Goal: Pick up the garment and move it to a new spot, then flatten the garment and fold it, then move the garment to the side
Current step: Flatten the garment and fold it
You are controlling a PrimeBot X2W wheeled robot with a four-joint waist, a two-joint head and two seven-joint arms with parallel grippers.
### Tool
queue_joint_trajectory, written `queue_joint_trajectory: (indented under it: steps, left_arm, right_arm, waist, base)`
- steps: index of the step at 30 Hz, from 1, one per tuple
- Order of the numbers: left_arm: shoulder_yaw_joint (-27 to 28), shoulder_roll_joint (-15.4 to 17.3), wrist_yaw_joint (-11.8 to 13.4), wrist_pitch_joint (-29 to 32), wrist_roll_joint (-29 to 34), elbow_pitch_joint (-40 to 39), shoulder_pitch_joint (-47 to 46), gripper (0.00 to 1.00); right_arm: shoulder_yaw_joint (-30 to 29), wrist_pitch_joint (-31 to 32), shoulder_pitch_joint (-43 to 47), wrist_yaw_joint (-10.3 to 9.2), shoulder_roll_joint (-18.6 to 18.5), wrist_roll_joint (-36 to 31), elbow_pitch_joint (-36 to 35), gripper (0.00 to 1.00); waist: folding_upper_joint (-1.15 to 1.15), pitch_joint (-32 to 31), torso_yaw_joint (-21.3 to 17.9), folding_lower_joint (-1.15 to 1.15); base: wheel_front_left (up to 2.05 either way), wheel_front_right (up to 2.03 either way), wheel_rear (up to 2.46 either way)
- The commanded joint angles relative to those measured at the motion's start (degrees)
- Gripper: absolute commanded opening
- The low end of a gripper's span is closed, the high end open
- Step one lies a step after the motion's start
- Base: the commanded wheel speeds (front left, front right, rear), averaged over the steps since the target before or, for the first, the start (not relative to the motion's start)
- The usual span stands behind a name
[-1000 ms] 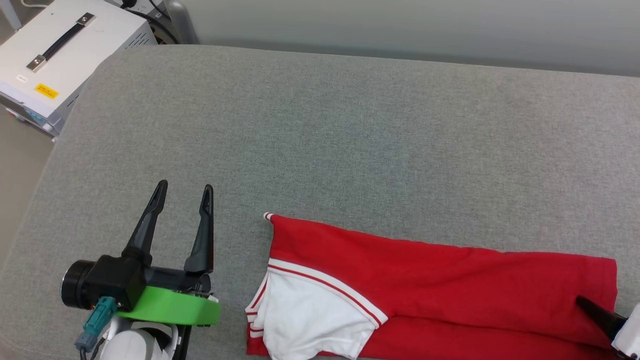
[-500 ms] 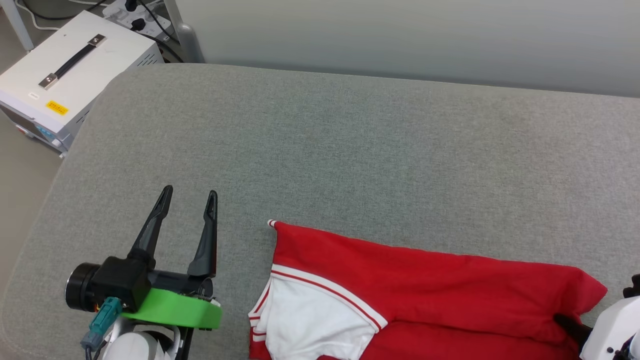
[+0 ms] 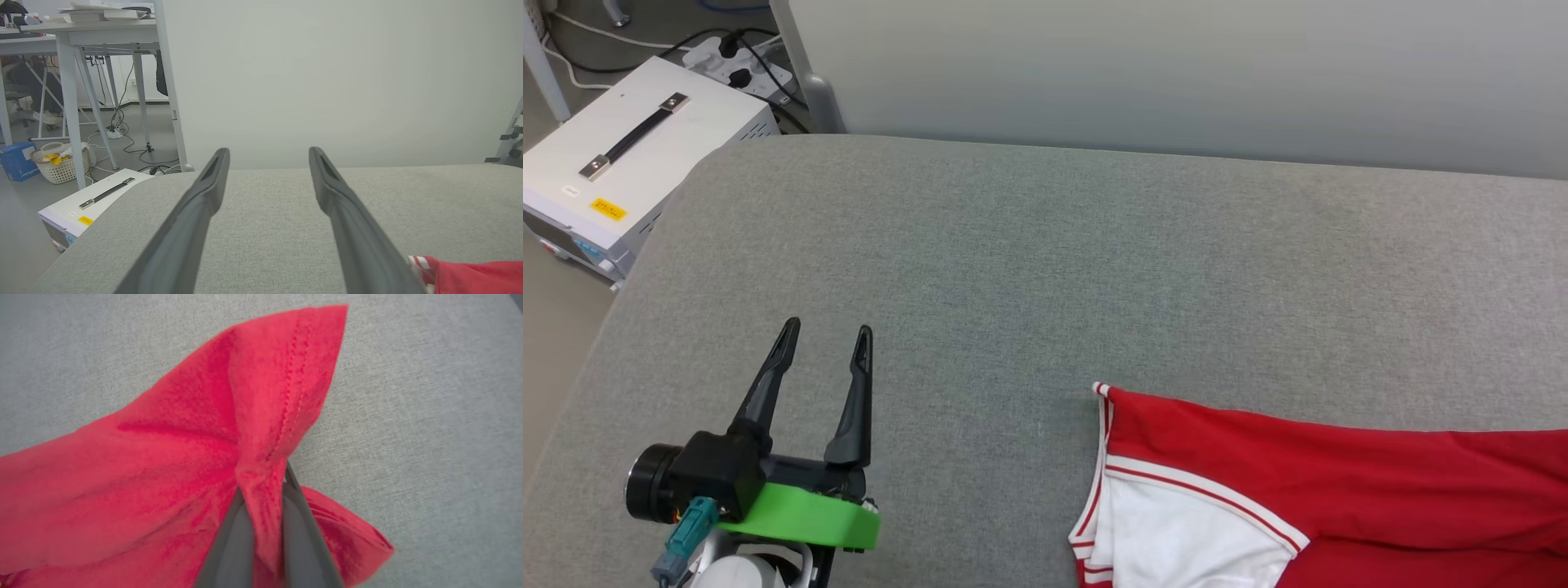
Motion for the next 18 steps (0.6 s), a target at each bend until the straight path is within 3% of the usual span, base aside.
queue_joint_trajectory:
  steps: [1, 9, 18]
  left_arm:
    - [0.1, 0.2, -0.2, -0.3, 0.0, -0.2, 0.8, 1.0]
    - [0.1, -0.4, -0.2, -0.3, 0.0, -0.1, 1.4, 1.0]
    - [0.5, -1.0, -0.2, -0.3, -0.1, -0.2, 2.0, 1.0]
  right_arm:
    - [-0.8, -0.4, -0.6, -0.05, 0.0, -1.3, 0.1, 0.0]
    - [-1.1, 2.4, 1.0, -0.05, 3.2, -2.4, -7.0, 0.0]
    - [6.3, 8.9, 5.1, -0.05, 9.6, -0.7, -19.1, 0.0]
  waist:
    - [0.63, -0.3, -0.4, 0.0]
    - [0.63, -1.2, -1.4, 0.0]
    - [0.63, -1.9, -1.5, 0.0]
  base:
    - [0.0, 0.0, 0.0]
    - [0.0, 0.0, 0.0]
    - [0.0, 0.0, 0.0]
